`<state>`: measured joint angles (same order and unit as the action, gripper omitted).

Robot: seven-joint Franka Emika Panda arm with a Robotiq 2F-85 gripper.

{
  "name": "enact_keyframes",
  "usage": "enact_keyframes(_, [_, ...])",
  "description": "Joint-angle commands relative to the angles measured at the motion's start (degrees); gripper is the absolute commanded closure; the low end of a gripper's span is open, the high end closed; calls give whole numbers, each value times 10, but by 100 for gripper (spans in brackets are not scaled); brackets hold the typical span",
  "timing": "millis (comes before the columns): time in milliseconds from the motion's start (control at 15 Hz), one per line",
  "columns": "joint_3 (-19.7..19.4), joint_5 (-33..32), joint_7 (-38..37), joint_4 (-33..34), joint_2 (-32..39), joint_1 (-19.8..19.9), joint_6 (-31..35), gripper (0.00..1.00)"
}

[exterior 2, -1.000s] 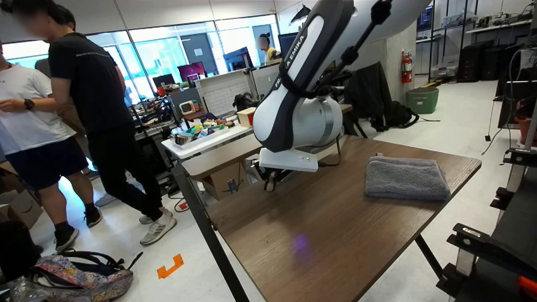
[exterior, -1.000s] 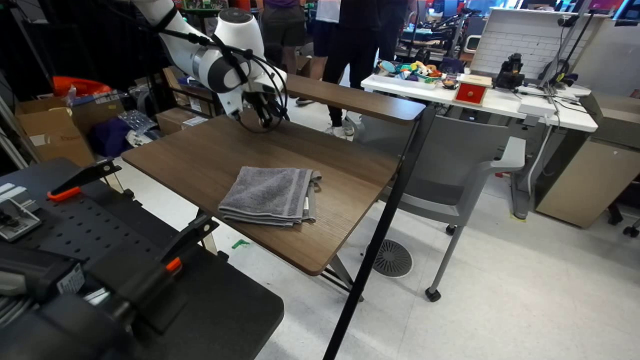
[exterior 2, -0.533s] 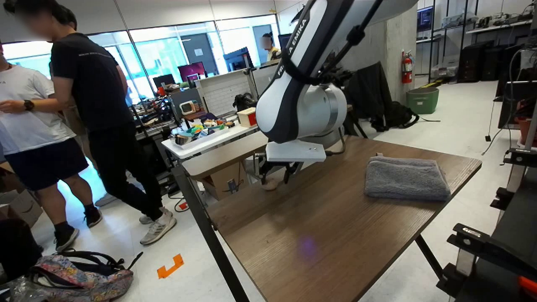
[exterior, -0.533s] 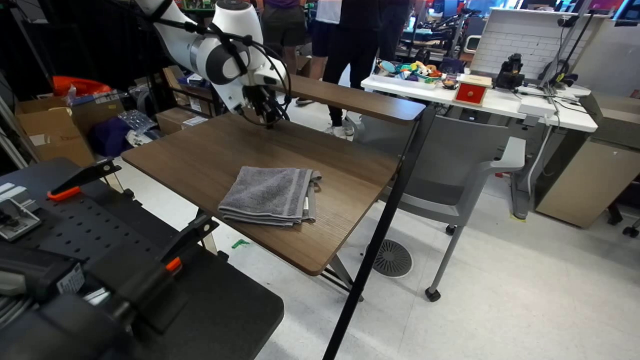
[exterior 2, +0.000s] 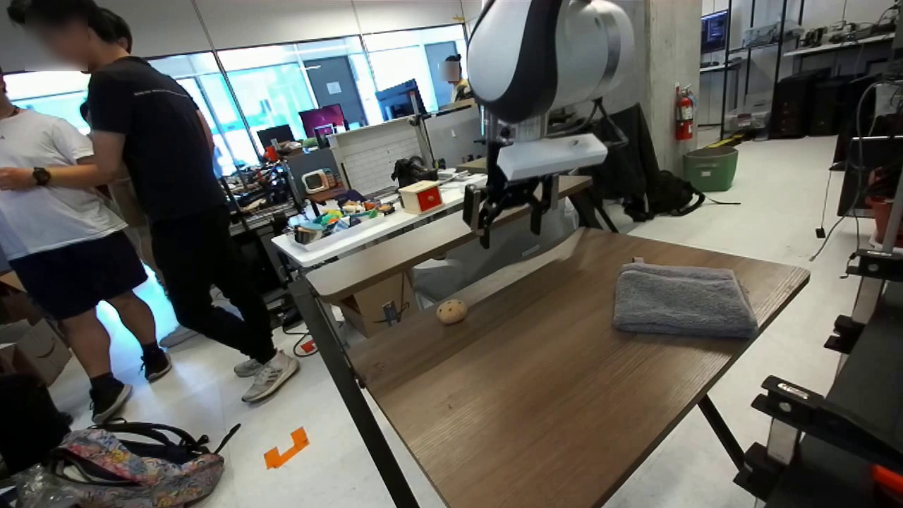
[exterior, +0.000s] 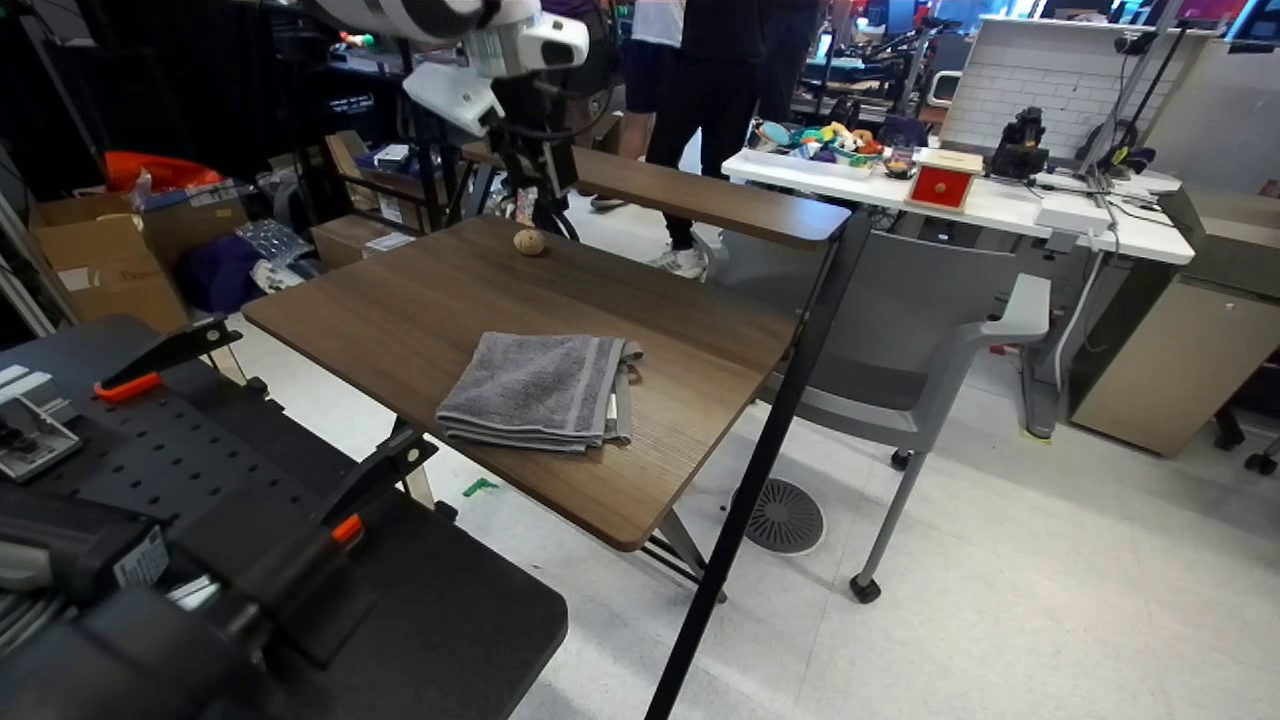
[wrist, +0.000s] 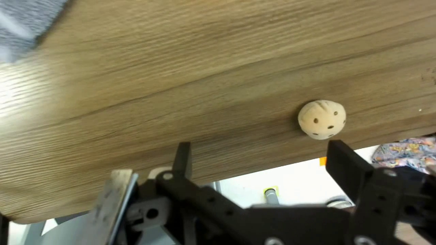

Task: Move the potato to the left, wipe the table with the grey towel

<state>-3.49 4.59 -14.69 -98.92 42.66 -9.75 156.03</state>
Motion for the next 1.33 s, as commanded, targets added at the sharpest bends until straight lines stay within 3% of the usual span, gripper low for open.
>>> enact_keyframes(0, [-28,-36,-7,-95,-112,1,-112,0])
enact_keyframes(133, [-48,-57,-34,-101,-119,2,-175,0])
enact_keyframes(400, [-77,-102,-90,-116,-83,9,-240,0])
enact_keyframes(733, [-64,-73,-83,-184,-16,47,-11,0])
enact_keyframes(933, [-21,-15,-55,-207,25,91,139,0])
enact_keyframes(1000, [-60,-33,-64,-189,14,52,71,0])
enact_keyframes(1133, [-41,-8,-52,-200,29,70,123,0])
enact_keyframes(1267, [-39,-6,-51,-192,30,76,125,0])
